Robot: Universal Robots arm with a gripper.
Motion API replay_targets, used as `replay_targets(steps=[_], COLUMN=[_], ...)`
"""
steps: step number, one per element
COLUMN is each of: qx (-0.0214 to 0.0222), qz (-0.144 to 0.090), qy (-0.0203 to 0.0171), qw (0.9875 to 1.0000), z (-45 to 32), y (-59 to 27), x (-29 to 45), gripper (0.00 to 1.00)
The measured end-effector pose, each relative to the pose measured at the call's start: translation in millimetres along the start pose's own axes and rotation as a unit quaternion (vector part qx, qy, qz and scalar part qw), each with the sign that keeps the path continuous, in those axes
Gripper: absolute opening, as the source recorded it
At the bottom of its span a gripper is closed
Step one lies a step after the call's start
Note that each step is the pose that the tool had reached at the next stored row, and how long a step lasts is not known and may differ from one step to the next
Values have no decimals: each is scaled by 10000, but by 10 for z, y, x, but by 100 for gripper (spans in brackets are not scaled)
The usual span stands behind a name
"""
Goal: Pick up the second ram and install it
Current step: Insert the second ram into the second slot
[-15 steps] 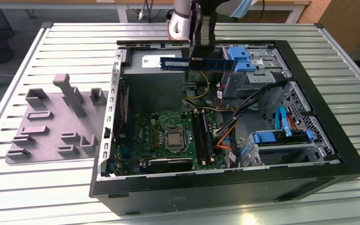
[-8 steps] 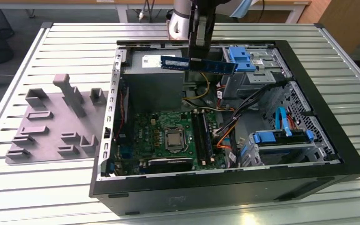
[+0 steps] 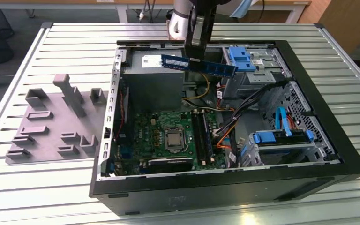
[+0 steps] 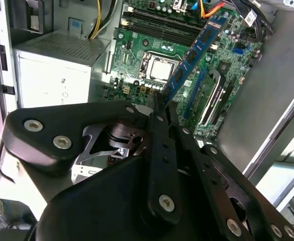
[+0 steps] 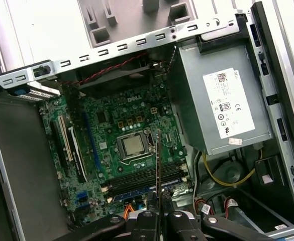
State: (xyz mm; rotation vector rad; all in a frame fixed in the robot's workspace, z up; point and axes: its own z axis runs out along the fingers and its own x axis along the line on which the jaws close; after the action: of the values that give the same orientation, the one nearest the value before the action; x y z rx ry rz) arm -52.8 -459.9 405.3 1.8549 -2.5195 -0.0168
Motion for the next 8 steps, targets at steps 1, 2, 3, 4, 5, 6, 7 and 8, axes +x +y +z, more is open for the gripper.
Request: replay_targets(steps=[1,2,3,4,5,6,7,8], qx=[0,0,0,0,0,0,0,0], qz=[11,12,13,13,13,14,14,14], qy=[-1,-1,-1,-1,-1,-1,-1,-1], qw=[10000,10000,10000,10000,10000,10000,10000,10000], z=[1,1,1,1,1,1,1,1], y=[0,0,0,0,0,0,0,0], x=[0,0,0,0,0,0,0,0], gripper=[14,14,14,14,14,14,14,14])
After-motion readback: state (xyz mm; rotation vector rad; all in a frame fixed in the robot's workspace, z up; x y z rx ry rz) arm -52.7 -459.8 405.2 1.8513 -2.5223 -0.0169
